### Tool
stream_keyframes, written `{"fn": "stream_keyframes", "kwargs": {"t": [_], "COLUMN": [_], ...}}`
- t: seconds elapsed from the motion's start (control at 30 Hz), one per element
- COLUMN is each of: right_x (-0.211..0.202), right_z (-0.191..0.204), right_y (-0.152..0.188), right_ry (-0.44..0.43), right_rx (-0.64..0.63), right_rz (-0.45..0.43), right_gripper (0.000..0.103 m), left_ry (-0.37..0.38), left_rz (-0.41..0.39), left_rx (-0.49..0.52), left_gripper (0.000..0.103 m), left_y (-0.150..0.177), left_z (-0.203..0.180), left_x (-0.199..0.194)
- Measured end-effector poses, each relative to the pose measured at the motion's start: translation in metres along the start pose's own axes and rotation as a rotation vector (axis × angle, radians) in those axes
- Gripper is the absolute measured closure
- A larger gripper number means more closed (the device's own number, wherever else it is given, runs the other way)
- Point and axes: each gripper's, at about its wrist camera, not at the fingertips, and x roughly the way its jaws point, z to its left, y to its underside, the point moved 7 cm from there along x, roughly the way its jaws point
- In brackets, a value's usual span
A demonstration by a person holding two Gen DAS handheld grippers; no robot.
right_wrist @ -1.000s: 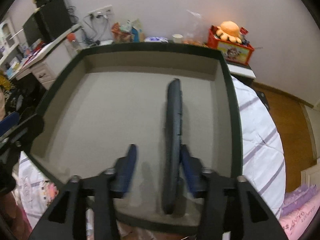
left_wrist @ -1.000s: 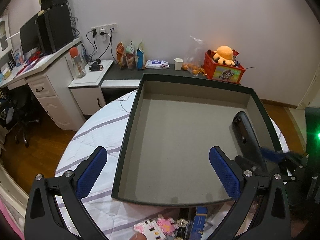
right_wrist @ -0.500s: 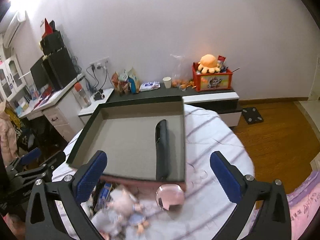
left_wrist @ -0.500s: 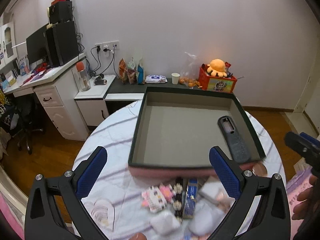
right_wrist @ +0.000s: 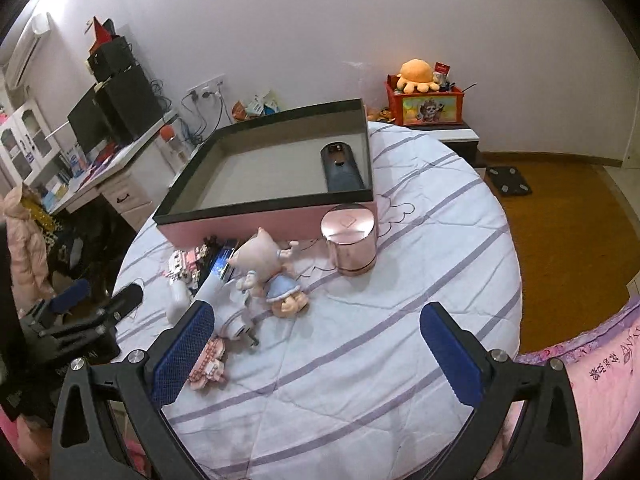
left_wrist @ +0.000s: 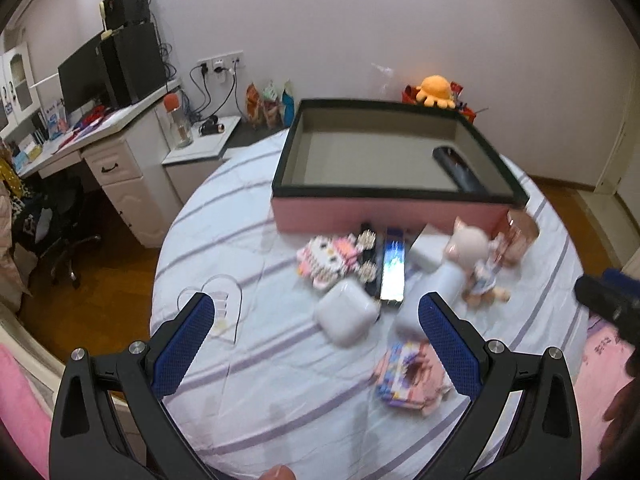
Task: Organize rigid objects
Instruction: 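Lower the remote into the box and open the right gripper, then grasp the pink-blue block figure with the left gripper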
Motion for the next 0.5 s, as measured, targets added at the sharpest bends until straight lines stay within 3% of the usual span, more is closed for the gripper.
{"fn": "stream_keyframes", "kwargs": {"t": [0.23,0.5], "right_x": [-0.001,0.004], "right_z": [0.004,-0.004], "right_y": [0.001,0.004], "right_ry": [-0.003,0.008], "right_rx": [-0.010,0.003], "right_rz": [-0.002,0.016], "right_gripper": [0.000,0.000], "left_ry": [0.019,0.120], "left_rz": [0.060,0.106], "left_rx": [-0.002,0.047], "left_gripper": [0.000,0.000], "left_y": [0.015,0.041], "left_z": [0.000,-0.030], "left_x": [0.021,0.019]}}
